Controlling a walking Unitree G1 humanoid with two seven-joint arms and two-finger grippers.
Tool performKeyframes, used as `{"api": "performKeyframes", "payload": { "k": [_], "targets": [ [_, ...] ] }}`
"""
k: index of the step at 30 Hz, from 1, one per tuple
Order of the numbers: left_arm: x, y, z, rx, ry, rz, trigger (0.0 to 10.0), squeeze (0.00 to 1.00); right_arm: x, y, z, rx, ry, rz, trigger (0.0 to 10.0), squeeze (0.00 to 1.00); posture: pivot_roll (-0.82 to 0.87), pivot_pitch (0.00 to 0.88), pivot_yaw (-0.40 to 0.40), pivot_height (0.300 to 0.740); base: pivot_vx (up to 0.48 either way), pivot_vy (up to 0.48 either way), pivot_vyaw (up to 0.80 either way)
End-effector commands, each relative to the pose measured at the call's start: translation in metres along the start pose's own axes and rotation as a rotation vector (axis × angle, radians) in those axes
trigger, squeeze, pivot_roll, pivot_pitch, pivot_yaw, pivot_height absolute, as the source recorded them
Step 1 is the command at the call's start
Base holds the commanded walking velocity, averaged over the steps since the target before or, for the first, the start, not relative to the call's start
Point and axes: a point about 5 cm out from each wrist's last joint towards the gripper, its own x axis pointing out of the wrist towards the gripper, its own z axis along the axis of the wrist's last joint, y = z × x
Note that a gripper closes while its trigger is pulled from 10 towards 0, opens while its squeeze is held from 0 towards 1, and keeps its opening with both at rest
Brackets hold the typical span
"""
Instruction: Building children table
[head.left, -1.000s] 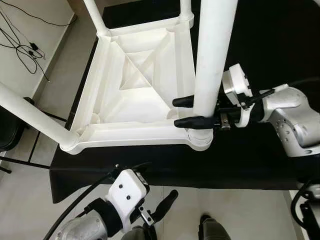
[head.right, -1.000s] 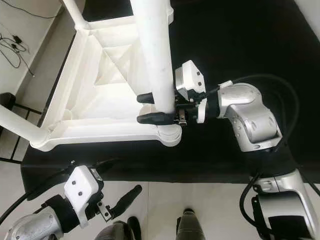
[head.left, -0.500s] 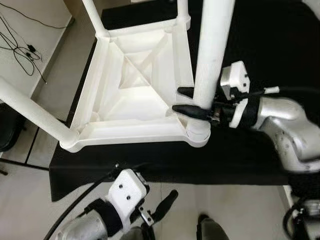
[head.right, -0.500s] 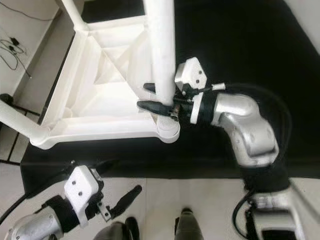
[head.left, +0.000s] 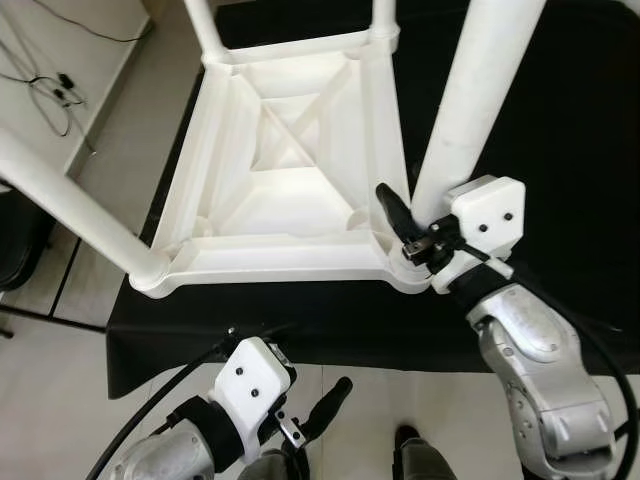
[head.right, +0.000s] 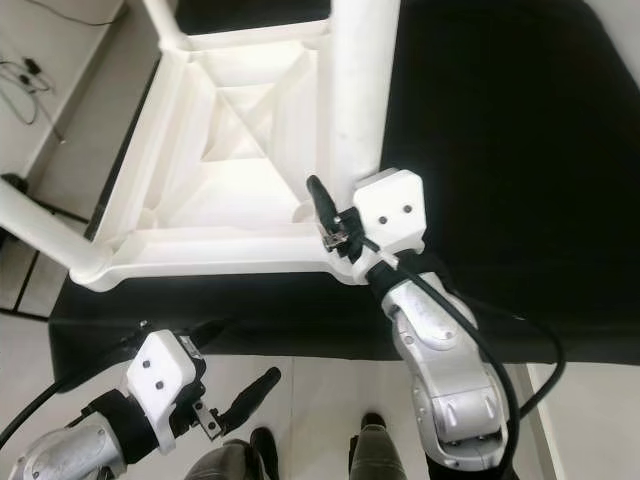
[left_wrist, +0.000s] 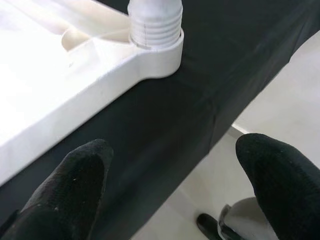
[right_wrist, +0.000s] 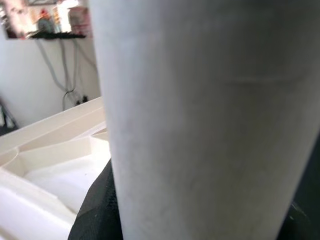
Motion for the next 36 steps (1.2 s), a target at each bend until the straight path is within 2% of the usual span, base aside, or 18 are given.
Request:
{"api": "performKeyframes", "payload": {
  "k": [1,4,11,13,15,17,18,22,23,28,30,33,36],
  "targets": [
    [-0.002,-0.001,-0.006,-0.010,0.028,-0.009,10.0,0.00,-0.001,0.008,-0.047,0.042,0.254,0.011,10.0,0.00,-0.05,0.330,0.156,0.740,0.000,0.000,0.00],
    [-0.002,-0.001,-0.008,-0.007,0.031,-0.005,10.0,0.00,0.003,0.012,-0.047,0.064,0.269,-0.015,10.0,0.00,-0.05,0.320,0.155,0.740,0.000,0.000,0.00],
    [-0.001,0.000,-0.009,-0.008,0.031,-0.002,10.0,0.00,0.010,0.008,-0.046,0.076,0.273,-0.004,10.0,0.00,-0.05,0.313,0.152,0.740,0.000,0.000,0.00],
    [0.000,0.001,-0.010,-0.009,0.030,0.001,10.0,0.00,0.015,0.010,-0.042,0.150,0.241,0.045,10.0,0.00,-0.06,0.295,0.151,0.740,0.000,0.000,0.00],
    [0.001,0.002,-0.010,-0.010,0.030,0.003,10.0,0.00,0.017,0.011,-0.041,0.182,0.224,0.071,10.0,0.00,-0.06,0.295,0.151,0.740,0.000,0.000,0.00],
    [0.004,0.009,-0.008,0.006,0.014,0.019,10.0,0.00,0.024,0.013,-0.038,0.228,0.176,0.169,10.0,0.00,-0.06,0.284,0.149,0.740,0.000,0.000,0.00],
    [0.004,0.009,-0.008,0.006,0.014,0.019,10.0,0.00,0.024,0.013,-0.038,0.228,0.176,0.169,10.0,0.00,-0.06,0.284,0.149,0.740,0.000,0.000,0.00],
    [0.011,0.026,0.000,0.052,-0.030,0.056,10.0,0.00,0.030,0.007,-0.037,0.225,0.176,0.373,10.0,0.00,-0.06,0.253,0.142,0.740,0.000,0.000,0.00],
    [0.013,0.032,0.007,0.064,-0.056,0.067,10.0,0.00,0.030,0.003,-0.033,0.201,0.147,0.435,10.0,0.00,-0.06,0.244,0.138,0.740,0.000,0.000,0.00],
    [0.015,0.043,0.017,0.094,-0.087,0.082,10.0,0.00,0.030,0.000,-0.030,0.197,0.124,0.511,10.0,0.00,-0.06,0.234,0.136,0.740,0.000,0.000,0.00],
    [0.018,0.054,0.029,0.123,-0.123,0.095,10.0,0.00,0.027,0.002,-0.030,0.148,0.128,0.590,10.0,0.00,-0.05,0.222,0.137,0.740,0.000,0.000,0.00],
    [0.018,0.056,0.032,0.130,-0.133,0.098,10.0,0.00,0.027,0.002,-0.031,0.135,0.130,0.611,10.0,0.00,-0.05,0.222,0.137,0.740,0.000,0.000,0.00],
    [0.023,0.075,0.062,0.190,-0.221,0.106,10.0,0.00,0.031,0.006,-0.038,0.118,0.171,0.628,10.0,0.00,-0.05,0.210,0.133,0.740,0.000,0.000,0.00]
  ]
}}
